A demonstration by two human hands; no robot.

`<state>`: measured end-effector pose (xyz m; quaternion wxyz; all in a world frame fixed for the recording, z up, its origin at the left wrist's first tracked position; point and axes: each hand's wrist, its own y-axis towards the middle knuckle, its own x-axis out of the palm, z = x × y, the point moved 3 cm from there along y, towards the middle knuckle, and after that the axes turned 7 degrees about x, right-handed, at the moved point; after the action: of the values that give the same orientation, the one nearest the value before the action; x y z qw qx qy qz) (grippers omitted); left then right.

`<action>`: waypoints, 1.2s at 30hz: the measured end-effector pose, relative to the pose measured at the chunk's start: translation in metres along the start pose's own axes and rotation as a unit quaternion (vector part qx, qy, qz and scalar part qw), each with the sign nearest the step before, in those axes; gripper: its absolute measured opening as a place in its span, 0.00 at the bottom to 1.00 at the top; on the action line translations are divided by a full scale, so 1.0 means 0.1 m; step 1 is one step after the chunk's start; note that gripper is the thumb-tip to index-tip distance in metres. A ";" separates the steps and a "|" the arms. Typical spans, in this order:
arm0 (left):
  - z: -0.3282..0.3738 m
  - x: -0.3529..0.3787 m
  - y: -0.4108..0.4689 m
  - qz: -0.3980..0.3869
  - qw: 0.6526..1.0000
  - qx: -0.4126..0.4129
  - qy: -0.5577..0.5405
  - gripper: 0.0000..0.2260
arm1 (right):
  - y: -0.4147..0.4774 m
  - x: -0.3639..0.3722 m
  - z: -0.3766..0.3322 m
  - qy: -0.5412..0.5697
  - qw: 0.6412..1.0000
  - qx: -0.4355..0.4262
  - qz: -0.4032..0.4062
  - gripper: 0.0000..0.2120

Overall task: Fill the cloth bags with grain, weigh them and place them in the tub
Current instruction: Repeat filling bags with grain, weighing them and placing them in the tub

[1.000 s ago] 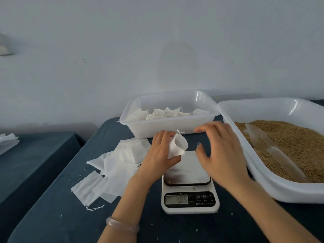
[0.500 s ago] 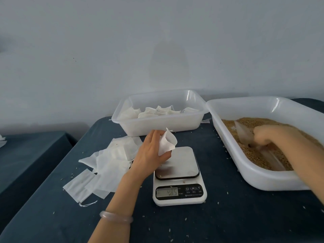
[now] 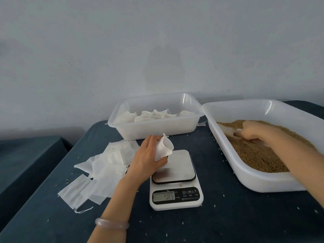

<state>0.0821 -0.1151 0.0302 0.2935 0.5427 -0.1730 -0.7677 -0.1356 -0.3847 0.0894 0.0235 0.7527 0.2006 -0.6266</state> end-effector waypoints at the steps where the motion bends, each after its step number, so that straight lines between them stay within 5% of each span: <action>1: 0.00 0.00 0.00 -0.001 1.000 0.000 0.000 0.26 | 0.01 -0.02 -0.04 -0.009 1.000 -0.006 0.023 0.17; 4: 0.01 -0.01 0.00 -0.004 1.000 -0.006 -0.004 0.25 | 0.04 0.03 -0.07 -0.099 0.994 0.013 0.050 0.15; 8: 0.02 -0.01 -0.01 -0.007 1.000 -0.004 -0.001 0.25 | -0.01 0.19 -0.03 -0.211 0.971 0.089 0.068 0.25; 11: 0.02 -0.01 -0.01 -0.006 1.000 -0.003 0.002 0.24 | 0.07 0.27 -0.04 -0.174 0.983 0.043 0.047 0.29; 16: 0.02 -0.01 -0.01 -0.008 1.000 -0.008 0.001 0.24 | 0.05 0.26 -0.11 -0.020 0.998 -0.030 -0.046 0.16; 25: 0.06 -0.05 0.00 0.004 0.999 -0.031 -0.032 0.19 | 0.12 0.03 0.10 0.025 0.999 0.015 0.016 0.28; 36: 0.13 -0.13 0.01 -0.013 0.977 -0.106 -0.187 0.12 | 0.04 -0.23 0.09 0.083 0.978 -0.116 0.151 0.16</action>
<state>0.0730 -0.1081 0.0455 0.3016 0.3573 -0.1359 -0.8734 -0.1459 -0.3978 0.1088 0.1880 0.8161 0.1570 -0.5235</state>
